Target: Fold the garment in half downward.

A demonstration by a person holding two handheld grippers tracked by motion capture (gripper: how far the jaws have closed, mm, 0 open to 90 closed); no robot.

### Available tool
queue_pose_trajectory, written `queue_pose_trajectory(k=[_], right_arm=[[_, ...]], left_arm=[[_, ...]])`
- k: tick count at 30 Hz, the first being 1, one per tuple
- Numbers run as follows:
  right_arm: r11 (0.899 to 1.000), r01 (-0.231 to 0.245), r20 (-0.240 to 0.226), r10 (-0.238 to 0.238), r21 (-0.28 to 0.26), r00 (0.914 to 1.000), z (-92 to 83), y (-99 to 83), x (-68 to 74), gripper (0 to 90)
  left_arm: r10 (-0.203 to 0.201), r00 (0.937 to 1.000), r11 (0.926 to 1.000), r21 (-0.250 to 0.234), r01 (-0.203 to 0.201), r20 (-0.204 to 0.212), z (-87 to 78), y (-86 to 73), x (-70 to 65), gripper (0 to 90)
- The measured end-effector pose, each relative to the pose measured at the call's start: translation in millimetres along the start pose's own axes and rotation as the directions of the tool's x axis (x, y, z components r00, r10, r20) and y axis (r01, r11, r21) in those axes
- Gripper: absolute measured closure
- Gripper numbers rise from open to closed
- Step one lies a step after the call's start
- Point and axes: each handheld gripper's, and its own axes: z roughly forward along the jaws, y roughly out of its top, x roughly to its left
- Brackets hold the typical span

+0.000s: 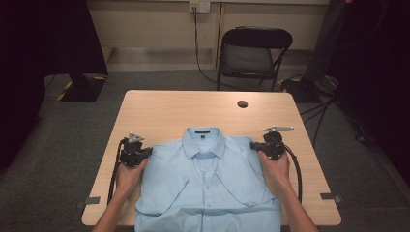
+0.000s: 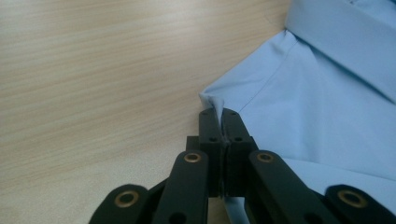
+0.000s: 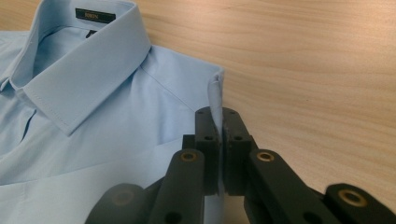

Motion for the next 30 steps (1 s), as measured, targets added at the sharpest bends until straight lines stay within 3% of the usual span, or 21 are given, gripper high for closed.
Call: queue_pose_trajectory(k=[6, 10, 21, 24, 30], right_arm=[[1.000, 0.010, -0.012, -0.010, -0.017, 0.9999, -9.1, 0.4, 3.4, 87.3], [0.999, 0.014, -0.019, -0.015, -0.030, 0.9997, -13.2, 0.9, 3.9, 87.3], [0.999, 0.018, -0.038, -0.020, -0.048, 0.9991, -21.9, 2.8, 6.5, 87.3], [0.998, 0.021, -0.038, -0.023, -0.061, 0.9990, -27.4, 4.4, 7.0, 87.4], [0.996, 0.014, -0.043, -0.017, -0.085, 0.9989, -32.1, 5.4, 6.8, 87.4]], left_arm=[[0.003, 0.9998, 1.0000, -0.002, -0.003, 0.018, -3.6, -0.6, -0.3, 89.4], [-0.016, 0.9994, 0.9995, -0.026, 0.017, 0.031, -8.3, 1.9, -0.2, 89.3], [0.008, 0.9998, 0.9975, -0.071, -0.006, 0.021, -23.3, 7.3, -8.6, 89.5], [-0.004, 0.9998, 0.9956, -0.093, 0.006, 0.022, -28.1, 10.6, -9.3, 89.4], [0.009, 0.9998, 0.9948, -0.101, -0.008, 0.017, -27.5, 13.4, -12.0, 89.4]])
